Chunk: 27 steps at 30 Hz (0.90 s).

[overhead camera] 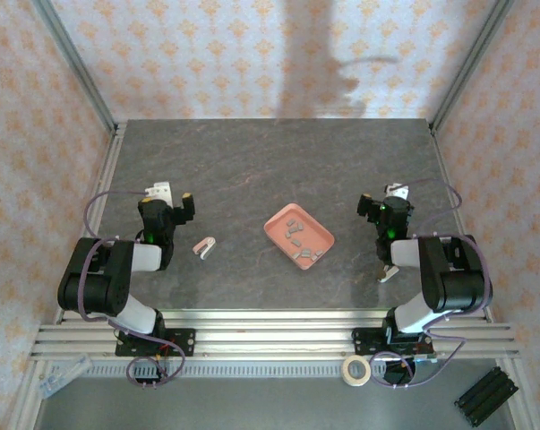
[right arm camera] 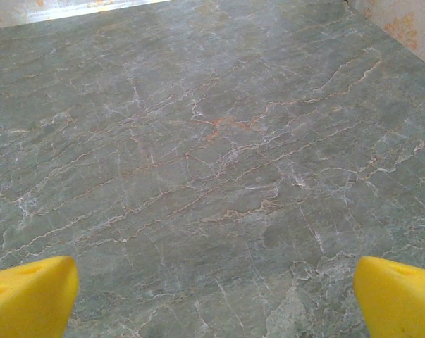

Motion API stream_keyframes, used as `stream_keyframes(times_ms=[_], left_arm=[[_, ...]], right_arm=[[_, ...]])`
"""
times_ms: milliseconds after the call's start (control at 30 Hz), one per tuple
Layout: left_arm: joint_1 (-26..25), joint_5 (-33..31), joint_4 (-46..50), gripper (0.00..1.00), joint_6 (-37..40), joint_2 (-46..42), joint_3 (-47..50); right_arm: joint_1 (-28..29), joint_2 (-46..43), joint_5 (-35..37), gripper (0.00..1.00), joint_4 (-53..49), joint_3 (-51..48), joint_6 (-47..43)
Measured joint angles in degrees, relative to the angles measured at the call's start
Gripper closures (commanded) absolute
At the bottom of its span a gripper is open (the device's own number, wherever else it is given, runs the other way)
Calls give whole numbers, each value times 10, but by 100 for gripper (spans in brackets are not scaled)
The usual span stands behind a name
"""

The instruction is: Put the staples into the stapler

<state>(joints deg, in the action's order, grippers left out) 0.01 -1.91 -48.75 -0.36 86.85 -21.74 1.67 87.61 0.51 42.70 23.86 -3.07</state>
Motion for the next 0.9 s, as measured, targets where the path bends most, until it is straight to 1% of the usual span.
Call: stream_keyframes(times_ms=[67, 167, 267, 333, 467, 567, 733, 900], left_arm=[[-1, -4, 48, 0, 0, -38, -3], [-7, -14, 120, 0, -9, -127, -20], [-11, -15, 179, 1, -33, -202, -58], [-17, -12, 223, 1, -52, -230, -93], [-45, 7, 321, 6, -78, -242, -157], [-75, 31, 400, 8, -92, -242, -186], [-113, 63, 493, 9, -116, -242, -190], [-126, 82, 518, 9, -145, -242, -175]], right_arm=[[0, -18, 1, 0, -34, 6, 0], [0, -64, 7, 0, -113, 37, 8], [0, -113, 9, 0, -201, 98, 22], [0, -140, 5, 0, -269, 148, 33], [0, -156, -34, 1, -438, 271, 65], [0, -153, -74, 1, -553, 326, 100], [2, -151, -74, 1, -737, 327, 188], [2, -185, -60, 1, -884, 290, 262]])
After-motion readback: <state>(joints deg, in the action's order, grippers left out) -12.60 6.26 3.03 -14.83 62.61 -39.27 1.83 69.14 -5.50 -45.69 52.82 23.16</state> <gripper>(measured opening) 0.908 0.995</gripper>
